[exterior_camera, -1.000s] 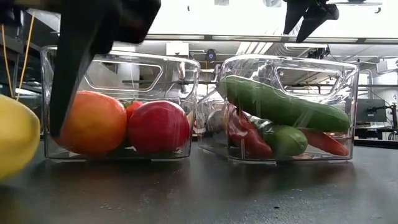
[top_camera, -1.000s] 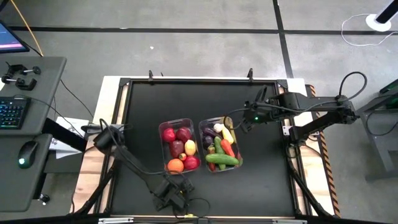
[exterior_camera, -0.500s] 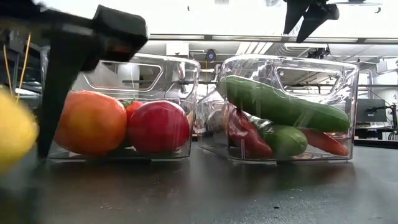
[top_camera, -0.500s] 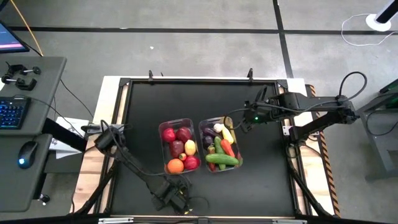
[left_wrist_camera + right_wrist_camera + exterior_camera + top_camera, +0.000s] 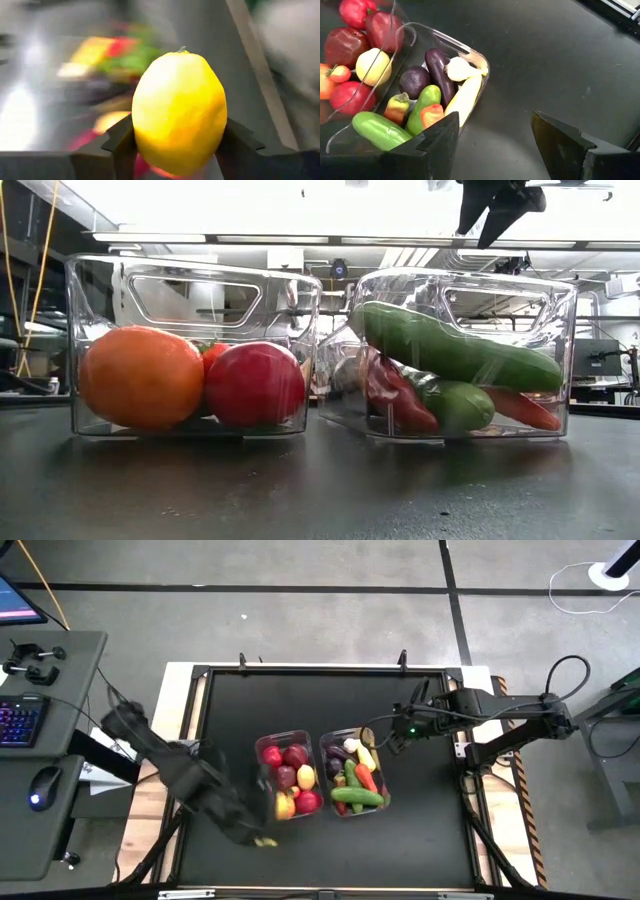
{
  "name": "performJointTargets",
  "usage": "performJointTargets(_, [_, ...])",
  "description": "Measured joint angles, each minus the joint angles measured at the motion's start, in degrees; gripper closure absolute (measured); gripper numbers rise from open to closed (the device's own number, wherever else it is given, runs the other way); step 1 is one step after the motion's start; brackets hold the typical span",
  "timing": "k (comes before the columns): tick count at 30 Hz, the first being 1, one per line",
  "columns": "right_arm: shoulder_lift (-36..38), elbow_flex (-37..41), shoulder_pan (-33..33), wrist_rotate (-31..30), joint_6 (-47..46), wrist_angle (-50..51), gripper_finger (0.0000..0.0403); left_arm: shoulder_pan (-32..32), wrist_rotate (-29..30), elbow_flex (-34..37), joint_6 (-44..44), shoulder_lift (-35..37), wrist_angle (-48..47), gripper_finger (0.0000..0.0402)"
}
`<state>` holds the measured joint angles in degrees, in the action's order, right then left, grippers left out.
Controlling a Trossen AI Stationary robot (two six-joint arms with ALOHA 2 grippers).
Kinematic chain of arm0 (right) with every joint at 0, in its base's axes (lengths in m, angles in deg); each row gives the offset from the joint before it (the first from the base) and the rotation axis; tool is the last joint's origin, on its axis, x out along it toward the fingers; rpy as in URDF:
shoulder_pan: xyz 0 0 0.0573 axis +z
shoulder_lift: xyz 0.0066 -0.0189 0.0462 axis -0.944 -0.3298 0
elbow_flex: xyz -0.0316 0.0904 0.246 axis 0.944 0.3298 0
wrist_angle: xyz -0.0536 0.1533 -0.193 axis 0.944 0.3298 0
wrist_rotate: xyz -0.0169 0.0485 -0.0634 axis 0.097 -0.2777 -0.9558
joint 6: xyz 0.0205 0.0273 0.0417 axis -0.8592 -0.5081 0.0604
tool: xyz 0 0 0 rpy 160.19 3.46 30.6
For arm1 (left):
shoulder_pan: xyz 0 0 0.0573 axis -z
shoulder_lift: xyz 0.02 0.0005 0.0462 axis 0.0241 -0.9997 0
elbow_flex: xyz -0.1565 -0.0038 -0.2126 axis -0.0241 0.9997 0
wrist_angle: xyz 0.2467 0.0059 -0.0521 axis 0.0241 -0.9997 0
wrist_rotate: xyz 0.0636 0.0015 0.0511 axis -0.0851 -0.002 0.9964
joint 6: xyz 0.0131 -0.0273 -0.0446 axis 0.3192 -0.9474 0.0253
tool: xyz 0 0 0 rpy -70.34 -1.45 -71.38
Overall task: Sort produce into baskets
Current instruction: Put the lemon into the left transparent bin, then return to Home Position
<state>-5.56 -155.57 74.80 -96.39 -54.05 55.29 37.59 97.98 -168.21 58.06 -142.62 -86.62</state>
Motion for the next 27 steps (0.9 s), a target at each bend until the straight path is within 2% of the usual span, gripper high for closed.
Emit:
performJointTargets(2, [0.0,0.0,0.0,0.0,0.0,0.0,0.0162,-0.3,10.5,0.0,-5.4,3.0,-3.0,0.0185])
performJointTargets(3, [0.0,0.0,0.0,0.0,0.0,0.0,0.0162,-1.0,13.7,0.3,-8.1,4.0,-4.0,0.0178])
performJointTargets(4, [0.0,0.0,0.0,0.0,0.0,0.0,0.0162,-2.1,14.5,1.2,-10.4,5.0,-4.6,0.0172])
performJointTargets(11, [0.0,0.0,0.0,0.0,1.0,0.0,0.0162,-9.8,5.2,10.4,-20.9,6.3,-3.5,0.0136])
performJointTargets(16, [0.0,0.0,0.0,0.0,2.4,0.3,0.0162,-11.8,5.2,11.5,-22.0,6.7,-0.6,0.0109])
performJointTargets(19, [0.0,0.0,0.0,0.3,3.5,2.6,0.0162,-11.9,7.7,11.4,-22.4,8.3,-0.1,0.0105])
performJointTargets(23, [0.0,0.0,1.6,-0.1,3.5,10.3,0.0162,-10.3,16.6,12.8,-24.1,11.8,1.4,0.0104])
performJointTargets(27, [0.7,0.0,6.2,-2.4,1.7,16.0,0.0162,-9.4,19.7,22.0,-26.9,19.0,9.5,0.0104])
